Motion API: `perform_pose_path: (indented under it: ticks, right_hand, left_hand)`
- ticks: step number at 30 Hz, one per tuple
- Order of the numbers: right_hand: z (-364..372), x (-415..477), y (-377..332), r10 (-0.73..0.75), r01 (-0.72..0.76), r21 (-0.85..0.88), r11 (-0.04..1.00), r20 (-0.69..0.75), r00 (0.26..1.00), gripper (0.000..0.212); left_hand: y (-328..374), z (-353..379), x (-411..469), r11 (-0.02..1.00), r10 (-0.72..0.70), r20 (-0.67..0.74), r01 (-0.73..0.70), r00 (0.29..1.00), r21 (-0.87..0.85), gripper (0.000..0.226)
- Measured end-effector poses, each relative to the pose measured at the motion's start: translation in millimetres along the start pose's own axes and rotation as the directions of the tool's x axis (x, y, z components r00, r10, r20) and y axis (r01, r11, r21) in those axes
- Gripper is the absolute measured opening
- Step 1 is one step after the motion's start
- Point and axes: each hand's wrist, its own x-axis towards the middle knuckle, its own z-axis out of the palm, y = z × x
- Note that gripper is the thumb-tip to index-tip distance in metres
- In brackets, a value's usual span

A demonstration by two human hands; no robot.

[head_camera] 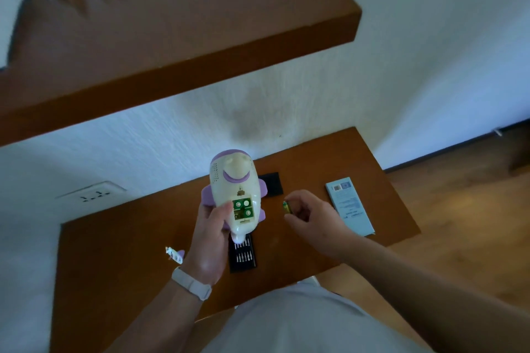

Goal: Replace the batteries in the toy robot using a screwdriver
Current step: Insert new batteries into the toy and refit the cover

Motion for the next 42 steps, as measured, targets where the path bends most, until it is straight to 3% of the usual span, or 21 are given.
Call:
perform_pose_path:
  ticks: [8,12,20,30,42]
  right_hand:
    - [-23.9,-24.5,-41.0,-0.132,0.136,0.037,0.990,-0.109,0.985,0.035]
    - [-24.6,-29.9,-62.8,-0.195,0.198,0.004,0.980,-0.150,0.969,0.033]
    - [-8.8,-22.8,-92.4,-0.295,0.276,-0.143,0.950,-0.135,0.946,0.015]
    - [10.7,-11.5,-111.0,-0.375,0.338,-0.285,0.897,-0.086,0.923,0.021]
    - [9.2,-14.2,-108.8,-0.391,0.375,-0.250,0.893,-0.016,0.920,0.019]
  left_hand:
    - [4.4,13.4,12.4,1.000,-0.017,0.022,0.017,1.000,-0.015,0.060]
    - [9.2,17.2,14.0,1.000,0.006,0.082,-0.004,0.997,-0.022,0.052]
    - [11.8,15.3,12.7,1.000,-0.011,0.015,0.011,1.000,0.018,0.050]
    - [12.0,8.9,7.0,0.999,-0.034,-0.059,0.035,0.998,0.014,0.056]
    - [5.8,8.7,4.4,0.997,-0.028,-0.058,0.024,0.998,-0.074,0.054]
